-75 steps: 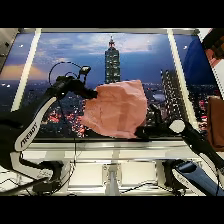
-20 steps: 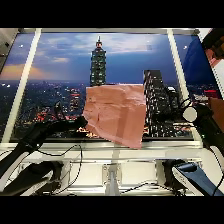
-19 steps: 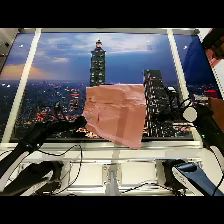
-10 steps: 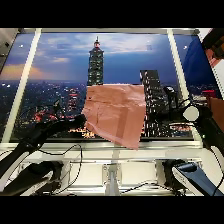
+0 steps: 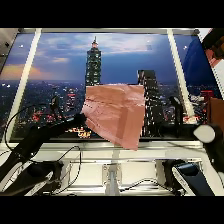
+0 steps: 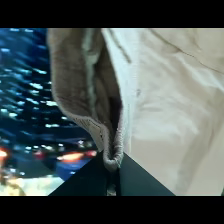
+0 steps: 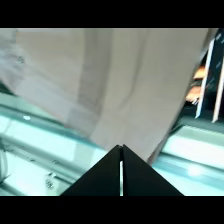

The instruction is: Fold the clothes and pants, and hang the long-sleeved shirts on hangers.

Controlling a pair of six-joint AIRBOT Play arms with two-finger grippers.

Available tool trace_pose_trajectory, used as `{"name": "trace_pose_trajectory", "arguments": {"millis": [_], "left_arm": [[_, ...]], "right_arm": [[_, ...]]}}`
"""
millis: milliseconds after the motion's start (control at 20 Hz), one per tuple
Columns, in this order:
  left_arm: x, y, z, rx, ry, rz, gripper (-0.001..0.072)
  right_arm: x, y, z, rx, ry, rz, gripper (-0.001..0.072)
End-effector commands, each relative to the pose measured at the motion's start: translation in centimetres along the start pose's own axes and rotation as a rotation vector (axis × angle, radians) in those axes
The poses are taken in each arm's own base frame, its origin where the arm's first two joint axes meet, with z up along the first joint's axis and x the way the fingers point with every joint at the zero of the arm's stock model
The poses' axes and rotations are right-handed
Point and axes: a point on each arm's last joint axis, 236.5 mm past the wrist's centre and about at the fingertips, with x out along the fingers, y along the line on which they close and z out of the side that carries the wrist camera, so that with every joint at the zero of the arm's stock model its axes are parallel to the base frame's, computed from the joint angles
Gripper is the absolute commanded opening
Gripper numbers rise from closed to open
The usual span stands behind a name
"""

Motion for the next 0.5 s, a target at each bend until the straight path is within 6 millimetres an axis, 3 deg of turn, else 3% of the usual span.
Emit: {"name": "trace_pose_trajectory", "arguments": {"millis": [0, 50, 100, 250, 450], "left_arm": [[-0.1, -1.8, 0.4, -0.009, -0.055, -0.058, 0.0014], [-0.1, -2.0, 1.1, -0.046, -0.096, -0.076, 0.0014], [-0.1, -2.0, 2.2, -0.089, -0.151, -0.096, 0.0014], [-0.2, -1.8, 4.1, -0.198, -0.247, -0.136, 0.0014], [2.6, -0.3, 1.4, -0.209, -0.155, -0.065, 0.0014]], "right_arm": [[1.6, 0.1, -3.6, 0.258, 0.001, 0.103, 0.0116], [2.5, -0.9, -4.3, 0.305, 0.009, 0.092, 0.0308], [3.2, -1.5, -4.8, 0.325, 0.02, 0.083, 0.0408], [4.3, -2.7, -5.9, 0.376, 0.065, 0.053, 0.0408], [5.2, -4.7, -6.8, 0.394, 0.123, -0.032, 0.0411]]}}
